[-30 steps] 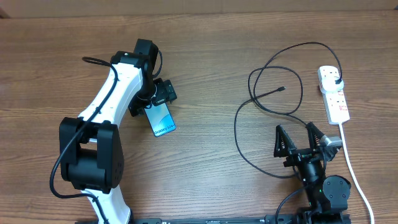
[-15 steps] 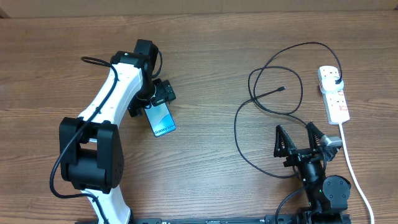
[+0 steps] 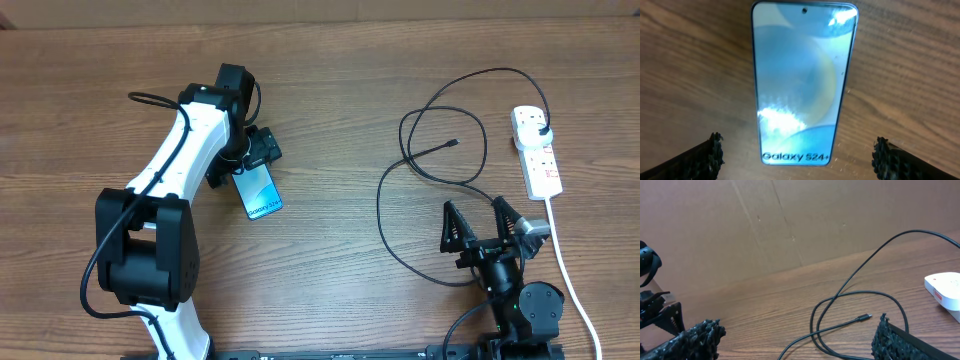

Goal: Plug charger to phone and switch on socket
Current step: 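Lower the left gripper and align its fingers around the phone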

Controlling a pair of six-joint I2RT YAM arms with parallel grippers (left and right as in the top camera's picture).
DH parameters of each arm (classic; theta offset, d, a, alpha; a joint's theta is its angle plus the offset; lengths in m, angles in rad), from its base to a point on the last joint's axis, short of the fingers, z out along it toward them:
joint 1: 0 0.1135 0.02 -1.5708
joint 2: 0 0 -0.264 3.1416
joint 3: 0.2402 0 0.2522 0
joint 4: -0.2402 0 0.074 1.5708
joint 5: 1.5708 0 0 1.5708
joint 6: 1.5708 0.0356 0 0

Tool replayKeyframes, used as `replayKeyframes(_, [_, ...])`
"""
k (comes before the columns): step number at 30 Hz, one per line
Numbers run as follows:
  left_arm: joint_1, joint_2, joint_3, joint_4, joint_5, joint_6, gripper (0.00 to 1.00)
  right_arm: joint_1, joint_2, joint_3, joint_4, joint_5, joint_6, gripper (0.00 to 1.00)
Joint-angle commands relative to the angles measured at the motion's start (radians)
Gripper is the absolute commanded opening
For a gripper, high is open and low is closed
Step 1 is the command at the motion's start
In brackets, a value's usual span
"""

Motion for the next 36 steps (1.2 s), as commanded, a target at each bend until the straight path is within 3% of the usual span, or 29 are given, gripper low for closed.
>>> replayKeyframes(1, [-0.002, 0.010, -0.044, 0.048, -0.017, -0.027, 0.99, 0.001, -0.009, -0.011, 0.003, 0.007, 0.003, 1.00])
replayKeyframes(7, [0.000, 0.010, -0.131, 0.177, -0.014, 0.000, 1.00, 0.001, -0.009, -0.011, 0.003, 0.006, 0.003, 1.00])
replayKeyframes(23, [0.001, 0.069, -0.149, 0.199, -0.002, 0.029, 1.00, 0.001, -0.009, -0.011, 0.003, 0.007, 0.003, 1.00])
replayKeyframes(36, [0.002, 0.098, -0.149, 0.200, 0.100, 0.082, 1.00, 0.001, -0.009, -0.011, 0.003, 0.007, 0.003, 1.00])
